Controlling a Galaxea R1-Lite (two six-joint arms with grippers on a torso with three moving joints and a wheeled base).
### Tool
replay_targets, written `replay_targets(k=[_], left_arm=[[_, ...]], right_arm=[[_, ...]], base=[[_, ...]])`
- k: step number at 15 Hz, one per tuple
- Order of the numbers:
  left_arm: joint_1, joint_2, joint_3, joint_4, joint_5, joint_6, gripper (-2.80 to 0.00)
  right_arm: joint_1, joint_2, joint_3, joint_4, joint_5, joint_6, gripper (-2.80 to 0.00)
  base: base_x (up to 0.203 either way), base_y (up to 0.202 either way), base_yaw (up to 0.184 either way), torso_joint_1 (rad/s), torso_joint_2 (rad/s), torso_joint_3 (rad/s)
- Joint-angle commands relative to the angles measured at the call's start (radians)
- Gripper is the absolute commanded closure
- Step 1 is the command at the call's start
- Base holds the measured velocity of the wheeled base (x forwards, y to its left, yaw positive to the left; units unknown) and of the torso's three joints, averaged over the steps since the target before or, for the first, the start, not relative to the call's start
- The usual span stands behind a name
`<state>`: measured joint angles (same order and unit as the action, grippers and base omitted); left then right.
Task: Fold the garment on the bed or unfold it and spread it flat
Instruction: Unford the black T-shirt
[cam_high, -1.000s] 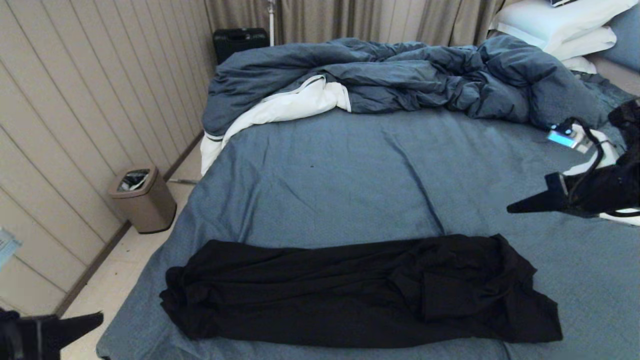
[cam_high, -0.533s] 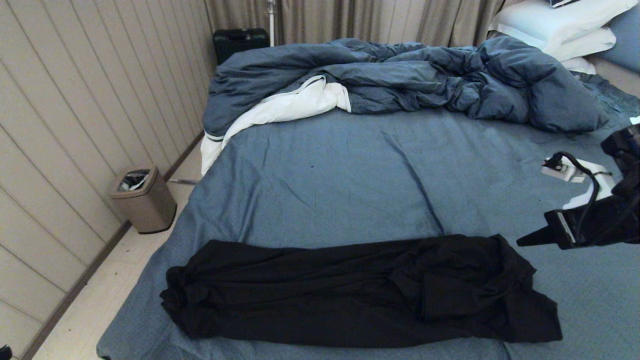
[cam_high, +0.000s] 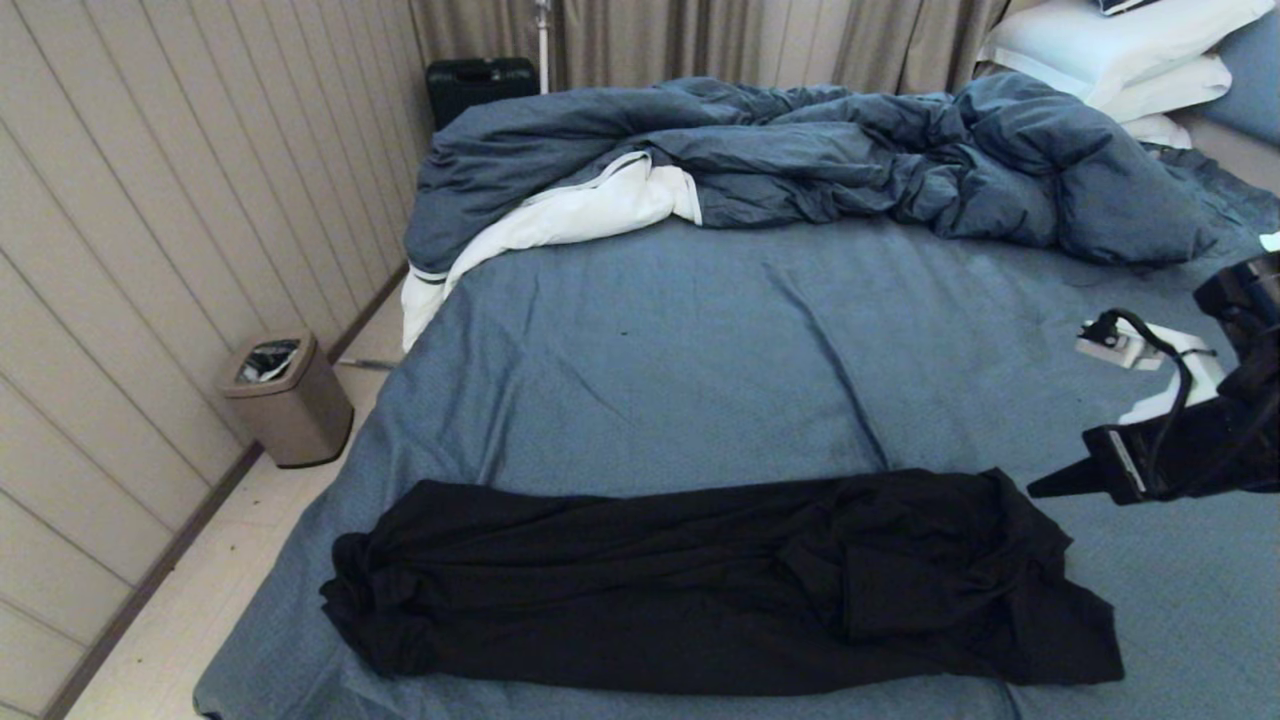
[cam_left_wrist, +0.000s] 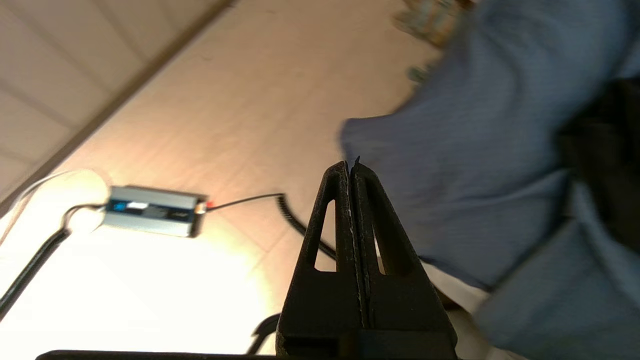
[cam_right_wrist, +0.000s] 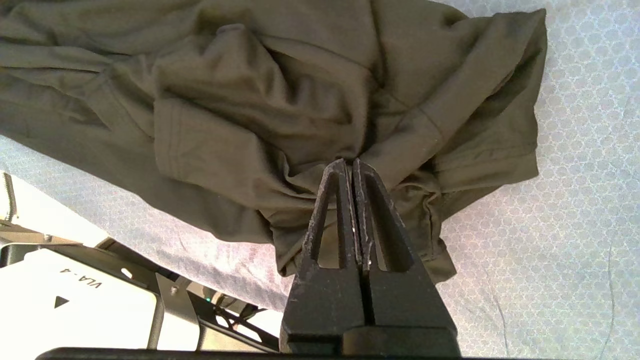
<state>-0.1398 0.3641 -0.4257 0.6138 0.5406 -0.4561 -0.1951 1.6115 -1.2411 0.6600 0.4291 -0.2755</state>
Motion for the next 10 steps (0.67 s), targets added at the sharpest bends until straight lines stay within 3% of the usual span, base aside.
replay_targets(k=[1, 3, 6, 8, 10], left_arm=[[0.069, -0.097, 0.022, 0.029, 0.001, 0.009, 0.00], [0.123, -0.181, 0.046, 0.044, -0.017, 0.066, 0.00], [0.140, -0.314, 0.082, 0.044, -0.059, 0.148, 0.00], [0.141, -0.364, 0.099, 0.018, -0.154, 0.309, 0.00], [0.141, -0.363, 0.146, -0.102, -0.243, 0.408, 0.00]], right_arm=[[0.000, -0.005, 0.002, 0.004, 0.002, -0.001, 0.00], [0.000, -0.004, -0.001, 0.004, 0.000, -0.001, 0.00], [0.000, -0.007, 0.002, 0.000, 0.002, -0.001, 0.00], [0.013, -0.014, 0.014, 0.002, 0.003, -0.001, 0.00], [0.040, -0.010, 0.029, 0.000, -0.014, -0.001, 0.00]], base=[[0.000, 0.000, 0.000, 0.000, 0.00, 0.000], [0.000, 0.000, 0.000, 0.000, 0.00, 0.000], [0.000, 0.000, 0.000, 0.000, 0.00, 0.000], [0.000, 0.000, 0.000, 0.000, 0.00, 0.000], [0.000, 0.000, 0.000, 0.000, 0.00, 0.000]])
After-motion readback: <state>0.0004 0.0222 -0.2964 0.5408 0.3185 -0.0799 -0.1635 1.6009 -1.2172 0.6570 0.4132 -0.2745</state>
